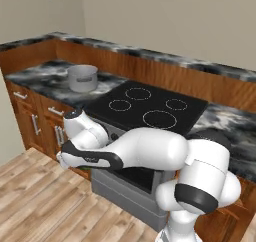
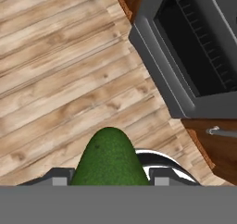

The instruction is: Turn on the sink faucet. Then move the avocado from the counter to the sink. Turn off the sink. Move the vegetable from the sink to the pot next to the stove. Finally move the pot to the rear left burner.

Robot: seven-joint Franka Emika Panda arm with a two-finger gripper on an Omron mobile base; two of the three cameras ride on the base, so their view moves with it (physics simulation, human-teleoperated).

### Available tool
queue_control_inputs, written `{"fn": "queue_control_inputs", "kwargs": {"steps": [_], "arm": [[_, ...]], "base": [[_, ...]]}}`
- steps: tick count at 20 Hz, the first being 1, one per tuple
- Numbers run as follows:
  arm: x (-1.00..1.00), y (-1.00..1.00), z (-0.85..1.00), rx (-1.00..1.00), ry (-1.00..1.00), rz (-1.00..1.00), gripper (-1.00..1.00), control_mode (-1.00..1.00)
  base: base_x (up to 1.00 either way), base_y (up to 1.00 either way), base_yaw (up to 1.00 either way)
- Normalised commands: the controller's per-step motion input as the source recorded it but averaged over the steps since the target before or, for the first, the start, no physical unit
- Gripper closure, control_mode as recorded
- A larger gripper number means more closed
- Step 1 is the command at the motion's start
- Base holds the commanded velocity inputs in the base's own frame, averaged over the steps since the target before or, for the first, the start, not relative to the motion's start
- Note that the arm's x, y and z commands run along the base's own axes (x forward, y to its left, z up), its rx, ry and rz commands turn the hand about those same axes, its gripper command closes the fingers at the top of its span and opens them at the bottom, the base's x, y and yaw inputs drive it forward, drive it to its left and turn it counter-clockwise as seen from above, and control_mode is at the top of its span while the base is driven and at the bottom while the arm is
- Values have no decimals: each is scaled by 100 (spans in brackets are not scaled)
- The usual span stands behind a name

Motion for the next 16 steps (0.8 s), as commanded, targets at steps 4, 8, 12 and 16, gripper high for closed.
{"fn": "queue_control_inputs", "kwargs": {"steps": [4,8,12,16], "arm": [[0,0,0,0,0,0,100,100],[0,0,0,0,0,0,100,100],[0,0,0,0,0,0,100,100],[0,0,0,0,0,0,100,100]], "base": [[23,68,-36],[23,71,-37],[24,74,-38],[18,76,-38]]}}
